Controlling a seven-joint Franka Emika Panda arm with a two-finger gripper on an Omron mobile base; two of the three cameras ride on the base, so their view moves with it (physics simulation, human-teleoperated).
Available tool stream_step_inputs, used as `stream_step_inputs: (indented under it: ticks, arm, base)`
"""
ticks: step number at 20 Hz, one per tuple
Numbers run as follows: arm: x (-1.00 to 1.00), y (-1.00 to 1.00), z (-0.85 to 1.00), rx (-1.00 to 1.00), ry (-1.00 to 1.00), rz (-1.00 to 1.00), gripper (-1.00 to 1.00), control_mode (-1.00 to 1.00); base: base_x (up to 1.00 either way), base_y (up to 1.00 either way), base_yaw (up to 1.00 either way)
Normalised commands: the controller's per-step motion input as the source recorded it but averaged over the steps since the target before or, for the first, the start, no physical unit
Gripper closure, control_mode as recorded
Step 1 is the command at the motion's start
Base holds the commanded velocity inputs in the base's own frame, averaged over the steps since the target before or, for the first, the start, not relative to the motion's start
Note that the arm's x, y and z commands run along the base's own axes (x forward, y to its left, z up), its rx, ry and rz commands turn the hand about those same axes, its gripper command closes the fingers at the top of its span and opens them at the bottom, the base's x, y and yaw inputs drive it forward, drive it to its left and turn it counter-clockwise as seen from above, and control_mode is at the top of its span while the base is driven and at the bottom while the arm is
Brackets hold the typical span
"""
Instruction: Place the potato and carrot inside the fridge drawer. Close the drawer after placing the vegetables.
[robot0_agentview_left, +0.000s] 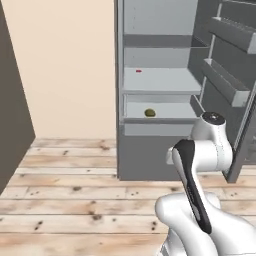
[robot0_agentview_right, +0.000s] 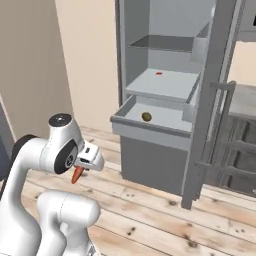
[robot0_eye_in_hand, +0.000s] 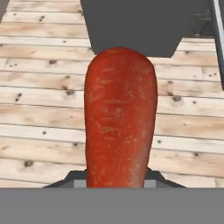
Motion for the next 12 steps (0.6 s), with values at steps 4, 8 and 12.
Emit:
stream_step_inputs:
  ticks: [4, 8, 12]
  arm:
    - [0.0, 0.0, 0.0, 0.0, 0.0, 0.0, 1.0, 1.0]
    - [0.0, 0.0, 0.0, 0.0, 0.0, 0.0, 1.0, 1.0]
    - [0.0, 0.0, 0.0, 0.0, 0.0, 0.0, 1.0, 1.0]
  base:
    - [0.74, 0.78, -0.35]
    - [0.86, 0.45, -0.36]
    - [0.76, 0.33, -0.45]
